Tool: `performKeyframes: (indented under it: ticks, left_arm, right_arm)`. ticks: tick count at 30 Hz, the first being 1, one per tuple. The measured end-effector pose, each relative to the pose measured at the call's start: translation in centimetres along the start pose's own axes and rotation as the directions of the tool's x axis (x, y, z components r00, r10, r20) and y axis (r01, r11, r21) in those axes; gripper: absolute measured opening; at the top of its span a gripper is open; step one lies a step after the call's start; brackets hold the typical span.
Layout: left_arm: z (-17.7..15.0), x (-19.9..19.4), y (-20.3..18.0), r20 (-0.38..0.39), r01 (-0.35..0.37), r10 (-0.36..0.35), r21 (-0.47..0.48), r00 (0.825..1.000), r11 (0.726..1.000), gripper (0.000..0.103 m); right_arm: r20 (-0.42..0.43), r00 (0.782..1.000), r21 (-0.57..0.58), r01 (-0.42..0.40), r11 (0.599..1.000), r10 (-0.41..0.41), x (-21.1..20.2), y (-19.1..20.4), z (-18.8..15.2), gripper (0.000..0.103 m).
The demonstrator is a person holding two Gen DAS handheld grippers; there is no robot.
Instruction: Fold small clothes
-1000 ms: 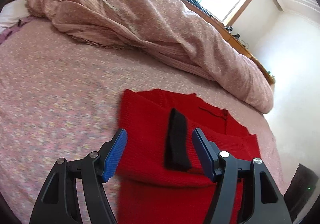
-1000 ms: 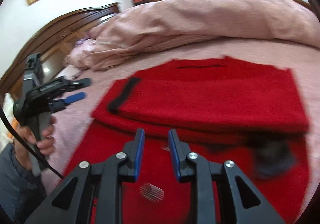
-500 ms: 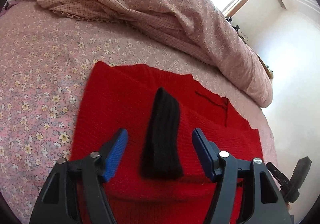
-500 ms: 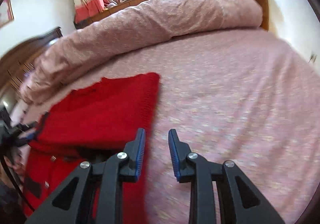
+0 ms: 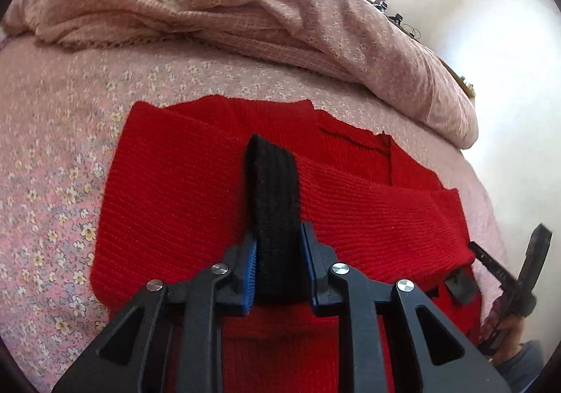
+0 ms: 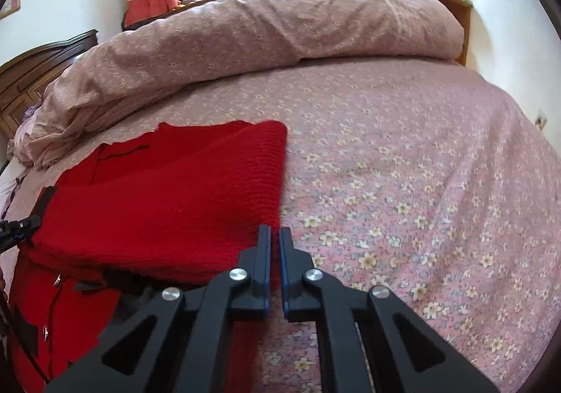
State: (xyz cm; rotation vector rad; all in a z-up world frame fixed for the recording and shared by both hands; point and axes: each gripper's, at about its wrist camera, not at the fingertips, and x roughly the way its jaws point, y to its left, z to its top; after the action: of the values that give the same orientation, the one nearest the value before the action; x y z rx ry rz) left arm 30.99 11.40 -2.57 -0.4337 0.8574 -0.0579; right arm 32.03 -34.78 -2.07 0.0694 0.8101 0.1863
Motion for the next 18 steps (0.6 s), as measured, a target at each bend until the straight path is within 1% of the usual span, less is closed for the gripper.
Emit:
performKeyframes:
  ticks: [1,6,10,12,15,18]
  left_arm:
    - [0.0,0.0,0.1,0.001,-0.003,0.003,0.004,1.000,1.000,0.016]
    - [-0.1,-0.1,0.4,-0.009,0.006,-0.006,-0.001,1.000,1.000,0.016]
    - [0.0,-1.2,0.4,-0.009,0.008,-0.008,0.007,1.000,1.000,0.016]
    - [0.2,-2.1,0.8,-0.004,0.025,-0.026,-0.006,1.000,1.000,0.016]
    - [0.6,-3.4,2.0,0.010,0.054,-0.053,-0.052,0.999,0.997,0.017]
    - [0.9,-4.6,3.4,0.046,0.046,-0.042,-0.088,0.998,0.995,0.017]
  right_arm:
    - [-0.016,1.000,0.004,-0.007,1.000,0.007,0.3,0.0,0.0,0.004]
    - [-0.011,1.000,-0.038,0.008,0.999,-0.009,0.2,0.7,-0.1,0.005]
    - [-0.016,1.000,-0.008,-0.008,1.000,0.008,0.4,0.0,-0.2,0.007]
    - [-0.015,1.000,0.003,-0.015,1.000,0.015,0.4,-0.1,-0.2,0.007]
    - [-0.015,1.000,0.000,-0.010,1.000,0.010,0.4,0.0,-0.1,0.009]
    - [-0.009,1.000,-0.002,-0.012,1.000,0.012,0.2,0.0,-0.2,0.009]
